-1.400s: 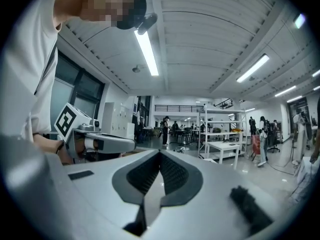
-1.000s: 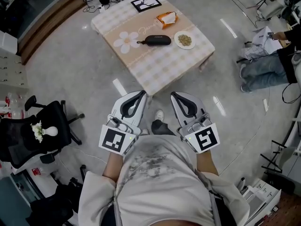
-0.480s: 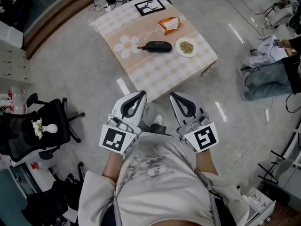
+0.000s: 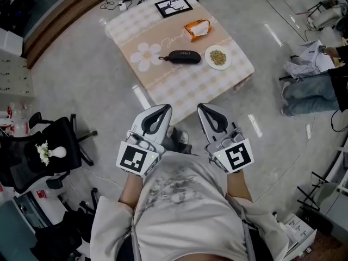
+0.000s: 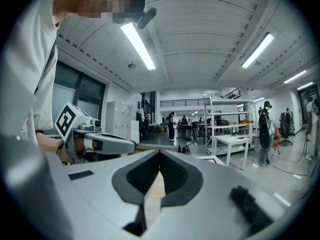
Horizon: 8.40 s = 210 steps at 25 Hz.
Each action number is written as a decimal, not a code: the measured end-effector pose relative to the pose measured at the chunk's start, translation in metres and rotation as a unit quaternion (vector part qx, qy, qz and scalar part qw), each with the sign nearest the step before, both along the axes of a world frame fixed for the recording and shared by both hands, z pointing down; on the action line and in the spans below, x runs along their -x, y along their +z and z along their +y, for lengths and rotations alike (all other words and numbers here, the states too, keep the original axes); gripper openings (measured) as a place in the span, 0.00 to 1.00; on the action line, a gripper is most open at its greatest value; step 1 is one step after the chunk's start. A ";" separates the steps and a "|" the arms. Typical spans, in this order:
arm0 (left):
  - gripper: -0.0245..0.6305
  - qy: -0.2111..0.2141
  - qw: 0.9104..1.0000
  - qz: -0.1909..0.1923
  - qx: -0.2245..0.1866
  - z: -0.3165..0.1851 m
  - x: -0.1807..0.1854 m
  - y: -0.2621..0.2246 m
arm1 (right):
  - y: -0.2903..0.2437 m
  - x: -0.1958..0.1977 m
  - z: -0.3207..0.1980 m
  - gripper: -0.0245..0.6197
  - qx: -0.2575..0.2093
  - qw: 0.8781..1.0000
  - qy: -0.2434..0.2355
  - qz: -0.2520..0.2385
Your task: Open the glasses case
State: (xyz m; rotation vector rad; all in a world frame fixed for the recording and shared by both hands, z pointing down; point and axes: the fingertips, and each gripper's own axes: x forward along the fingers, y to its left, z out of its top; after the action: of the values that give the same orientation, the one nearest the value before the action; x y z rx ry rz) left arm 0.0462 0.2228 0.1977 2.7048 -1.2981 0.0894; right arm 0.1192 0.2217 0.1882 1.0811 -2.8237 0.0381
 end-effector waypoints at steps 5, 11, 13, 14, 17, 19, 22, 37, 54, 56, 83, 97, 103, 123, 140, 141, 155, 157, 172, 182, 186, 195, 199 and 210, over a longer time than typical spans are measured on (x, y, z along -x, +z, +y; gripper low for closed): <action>0.04 0.023 1.000 0.009 0.003 -0.043 0.003 0.005 | 0.007 0.007 -0.037 0.06 0.008 1.000 0.021 0.014; 0.04 0.045 0.999 0.018 0.017 -0.091 0.011 0.016 | 0.020 0.015 -0.080 0.06 0.025 0.998 0.043 0.033; 0.04 0.050 0.998 0.022 0.023 -0.104 0.015 0.022 | 0.028 0.019 -0.094 0.06 0.033 0.997 0.048 0.042; 0.04 0.052 0.998 0.024 0.026 -0.110 0.017 0.024 | 0.031 0.020 -0.100 0.06 0.037 0.997 0.051 0.047; 0.04 0.059 0.997 0.027 0.039 -0.127 0.023 0.035 | 0.042 0.026 -0.119 0.06 0.045 0.995 0.056 0.065; 0.04 0.065 0.996 0.030 0.046 -0.135 0.025 0.042 | 0.049 0.029 -0.129 0.06 0.052 0.994 0.060 0.074; 0.04 0.076 0.995 0.032 0.057 -0.146 0.027 0.053 | 0.054 0.033 -0.143 0.06 0.060 0.993 0.065 0.082; 0.04 0.067 0.992 0.021 0.108 -0.192 0.020 0.113 | 0.118 0.019 -0.204 0.06 0.103 0.985 0.063 0.123; 0.04 0.024 0.985 -0.029 0.167 -0.248 -0.010 0.189 | 0.210 -0.011 -0.263 0.06 0.178 0.974 0.024 0.134; 0.04 0.023 0.984 -0.031 0.174 -0.252 -0.013 0.198 | 0.220 -0.012 -0.268 0.06 0.183 0.973 0.021 0.141; 0.04 0.013 0.969 -0.038 0.245 -0.269 -0.038 0.270 | 0.301 -0.003 -0.276 0.06 0.228 0.952 -0.009 0.202; 0.04 0.003 0.969 -0.039 0.244 -0.276 -0.043 0.274 | 0.301 -0.005 -0.285 0.06 0.216 0.960 0.008 0.178; 0.04 0.000 0.969 -0.042 0.244 -0.279 -0.043 0.277 | 0.305 -0.006 -0.286 0.06 0.218 0.962 0.012 0.166; 0.04 -0.042 0.956 -0.052 0.285 -0.307 -0.046 0.296 | 0.307 -0.007 -0.255 0.06 0.213 0.964 -0.014 0.159; 0.04 -0.026 0.956 -0.041 0.289 -0.267 -0.047 0.291 | 0.311 -0.047 -0.285 0.06 0.229 0.952 0.009 0.205; 0.04 -0.026 0.956 -0.041 0.289 -0.264 -0.047 0.291 | 0.315 -0.046 -0.285 0.06 0.230 0.949 0.009 0.216; 0.04 -0.035 0.953 -0.055 0.295 -0.250 -0.020 0.292 | 0.324 -0.009 -0.217 0.06 0.280 0.939 -0.051 0.194; 0.04 -0.037 0.952 -0.054 0.297 -0.244 -0.014 0.292 | 0.324 0.003 -0.206 0.06 0.286 0.938 -0.062 0.187; 0.04 -0.035 0.954 -0.033 0.295 -0.229 0.021 0.293 | 0.320 0.059 -0.169 0.06 0.285 0.936 -0.116 0.172; 0.04 -0.028 0.956 -0.016 0.293 -0.230 0.025 0.293 | 0.298 0.072 -0.161 0.20 0.278 0.938 -0.144 0.146; 0.04 -0.029 0.956 -0.013 0.292 -0.230 0.025 0.293 | 0.293 0.079 -0.163 0.21 0.271 0.939 -0.154 0.145; 0.04 -0.031 0.956 -0.013 0.290 -0.230 0.024 0.293 | 0.288 0.090 -0.158 0.26 0.263 0.936 -0.156 0.172; 0.04 -0.034 0.957 -0.012 0.289 -0.230 0.023 0.292 | 0.296 0.091 -0.158 0.26 0.234 0.932 -0.138 0.239; 0.04 -0.035 0.958 -0.009 0.286 -0.229 0.023 0.293 | 0.295 0.080 -0.162 0.06 0.275 0.934 -0.111 0.198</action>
State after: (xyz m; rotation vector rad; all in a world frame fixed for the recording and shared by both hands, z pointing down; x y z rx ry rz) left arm 0.0230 -0.0065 0.4908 2.1675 -1.1481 0.4141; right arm 0.0397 0.0598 0.4830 0.5628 -2.3308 0.4980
